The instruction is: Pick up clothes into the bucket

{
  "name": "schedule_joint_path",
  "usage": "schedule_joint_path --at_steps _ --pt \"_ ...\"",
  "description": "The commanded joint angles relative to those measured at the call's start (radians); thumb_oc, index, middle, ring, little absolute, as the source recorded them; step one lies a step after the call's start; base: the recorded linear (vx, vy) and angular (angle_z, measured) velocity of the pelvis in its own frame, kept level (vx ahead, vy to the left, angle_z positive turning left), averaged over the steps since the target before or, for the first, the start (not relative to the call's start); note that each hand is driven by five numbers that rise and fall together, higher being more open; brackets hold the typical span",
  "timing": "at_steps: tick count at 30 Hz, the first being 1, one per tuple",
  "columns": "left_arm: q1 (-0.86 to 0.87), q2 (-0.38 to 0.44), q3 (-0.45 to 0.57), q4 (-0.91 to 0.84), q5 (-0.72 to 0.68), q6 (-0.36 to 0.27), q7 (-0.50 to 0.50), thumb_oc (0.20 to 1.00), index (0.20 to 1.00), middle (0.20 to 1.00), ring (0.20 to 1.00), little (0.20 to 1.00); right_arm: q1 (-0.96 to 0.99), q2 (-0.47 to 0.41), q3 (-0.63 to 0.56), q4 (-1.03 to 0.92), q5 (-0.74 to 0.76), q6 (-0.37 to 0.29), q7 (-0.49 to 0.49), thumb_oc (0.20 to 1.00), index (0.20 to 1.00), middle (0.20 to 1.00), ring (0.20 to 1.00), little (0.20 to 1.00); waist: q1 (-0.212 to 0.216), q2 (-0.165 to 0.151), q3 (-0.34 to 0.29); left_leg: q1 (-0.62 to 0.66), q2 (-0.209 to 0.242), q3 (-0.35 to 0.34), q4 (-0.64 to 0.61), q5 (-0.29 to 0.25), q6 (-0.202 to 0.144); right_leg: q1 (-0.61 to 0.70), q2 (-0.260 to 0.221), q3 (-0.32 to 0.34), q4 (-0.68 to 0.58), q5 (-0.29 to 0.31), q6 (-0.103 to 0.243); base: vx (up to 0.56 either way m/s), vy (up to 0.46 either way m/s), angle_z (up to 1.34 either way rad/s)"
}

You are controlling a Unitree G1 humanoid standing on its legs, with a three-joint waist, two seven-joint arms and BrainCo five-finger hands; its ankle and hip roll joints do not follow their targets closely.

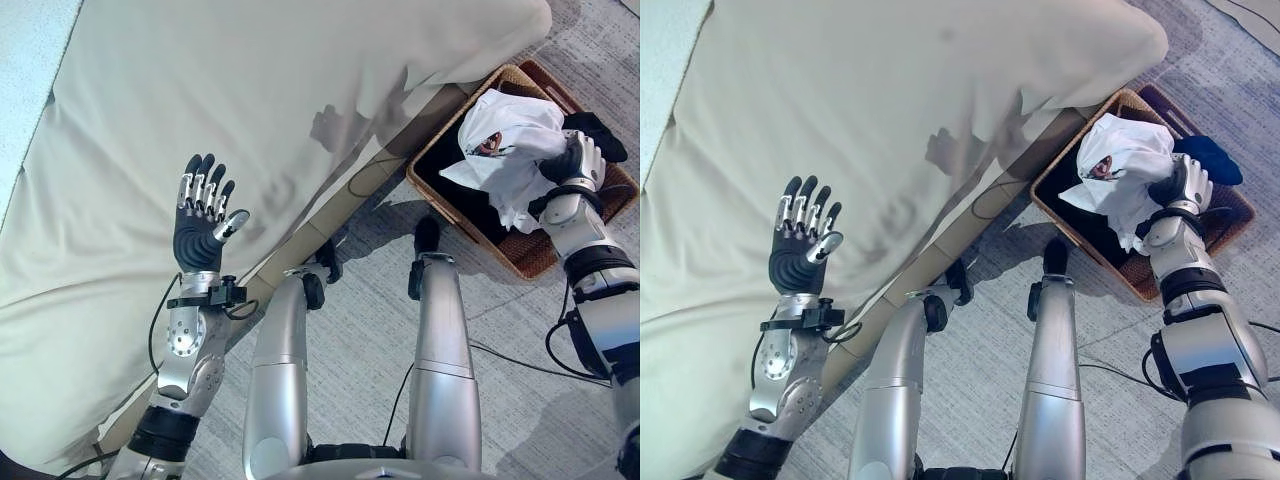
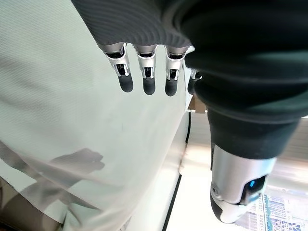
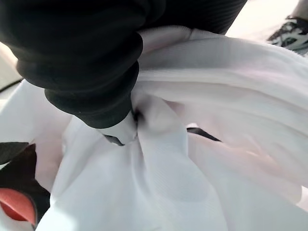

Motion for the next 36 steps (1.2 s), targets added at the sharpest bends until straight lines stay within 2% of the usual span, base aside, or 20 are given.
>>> schedule_joint_path --at_steps 1,8,13,19,21,22,27,29,31,36 --pt "0.034 -0.002 0.034 -0.065 0.018 -0.029 0.018 1.000 1.000 1.000 1.000 1.000 -0.011 0.002 0.053 0.043 -0.013 0.016 -0.027 1.000 1.000 1.000 1.000 1.000 -0.021 0.006 -0.109 -0.032 -0.013 -0.008 0.089 -0.122 0.031 -0.016 -0.037 0.002 -0.073 0.071 0.037 0.00 0.000 0.00" --pt "0.021 -0.011 0.040 -0.062 0.022 -0.027 0.022 1.000 1.000 1.000 1.000 1.000 -0.004 0.017 0.057 0.032 -0.007 0.014 -0.015 1.000 1.000 1.000 1.000 1.000 -0.025 -0.001 -0.109 -0.015 -0.017 -0.006 0.065 -0.116 0.033 0.000 -0.042 0.001 -0.095 0.076 0.040 0.00 0.000 0.00" --pt "0.008 -0.007 0.040 -0.043 0.039 -0.027 0.021 1.000 1.000 1.000 1.000 1.000 0.041 0.030 0.068 0.034 -0.011 0.008 0.019 1.000 1.000 1.000 1.000 1.000 -0.025 -0.006 -0.113 0.036 -0.021 -0.011 0.003 -0.102 0.033 0.051 -0.053 -0.012 -0.149 0.093 0.051 0.00 0.006 0.00" --pt "-0.015 -0.008 0.052 -0.023 0.046 -0.039 0.021 1.000 1.000 1.000 1.000 1.000 0.122 0.042 0.038 0.009 -0.018 0.001 0.030 1.000 1.000 1.000 1.000 1.000 -0.029 -0.023 -0.119 0.131 -0.026 -0.018 -0.125 -0.059 0.030 0.152 -0.059 -0.038 -0.274 0.143 0.073 0.00 0.003 0.01" --pt "-0.025 -0.012 0.053 -0.008 0.045 -0.041 0.019 1.000 1.000 1.000 1.000 1.000 0.161 0.045 0.013 0.008 -0.003 -0.007 0.032 1.000 1.000 1.000 1.000 1.000 -0.030 -0.028 -0.123 0.172 -0.026 -0.028 -0.170 -0.044 0.026 0.194 -0.063 -0.052 -0.318 0.155 0.079 -0.02 -0.026 0.01" --pt "-0.037 -0.011 0.058 0.002 0.053 -0.042 0.020 1.000 1.000 1.000 1.000 1.000 0.203 0.057 -0.014 -0.001 0.015 -0.012 0.030 1.000 1.000 1.000 1.000 1.000 -0.037 -0.037 -0.127 0.200 -0.029 -0.026 -0.216 0.003 0.030 0.238 -0.071 -0.069 -0.379 0.204 0.077 -0.05 -0.054 0.07" --pt "-0.055 -0.012 0.069 0.041 0.062 -0.045 0.013 1.000 1.000 1.000 1.000 1.000 0.302 0.092 -0.063 -0.039 0.043 -0.030 0.030 1.000 1.000 1.000 1.000 1.000 -0.050 -0.052 -0.141 0.301 -0.031 -0.049 -0.294 0.026 0.015 0.352 -0.075 -0.096 -0.464 0.225 0.086 0.03 -0.038 0.13" --pt "-0.056 -0.015 0.076 0.069 0.064 -0.046 0.001 1.000 1.000 1.000 1.000 1.000 0.389 0.122 -0.105 -0.092 0.082 -0.051 0.034 1.000 1.000 1.000 1.000 1.000 -0.055 -0.065 -0.145 0.394 -0.032 -0.066 -0.358 0.048 0.005 0.462 -0.080 -0.128 -0.534 0.241 0.091 0.10 -0.048 0.09" --pt "-0.052 -0.015 0.078 0.076 0.069 -0.047 -0.001 1.000 1.000 1.000 1.000 1.000 0.427 0.135 -0.125 -0.123 0.099 -0.062 0.035 1.000 1.000 1.000 1.000 1.000 -0.057 -0.071 -0.148 0.428 -0.032 -0.072 -0.382 0.055 0.001 0.504 -0.081 -0.139 -0.563 0.250 0.095 0.09 -0.043 0.08" --pt "-0.020 -0.013 0.100 0.114 0.081 -0.041 -0.026 1.000 1.000 1.000 1.000 1.000 0.606 0.206 -0.191 -0.299 0.121 -0.104 0.051 1.000 1.000 1.000 1.000 1.000 -0.065 -0.102 -0.169 0.598 -0.028 -0.105 -0.491 0.085 -0.014 0.706 -0.083 -0.200 -0.668 0.268 0.105 0.12 -0.064 0.08"
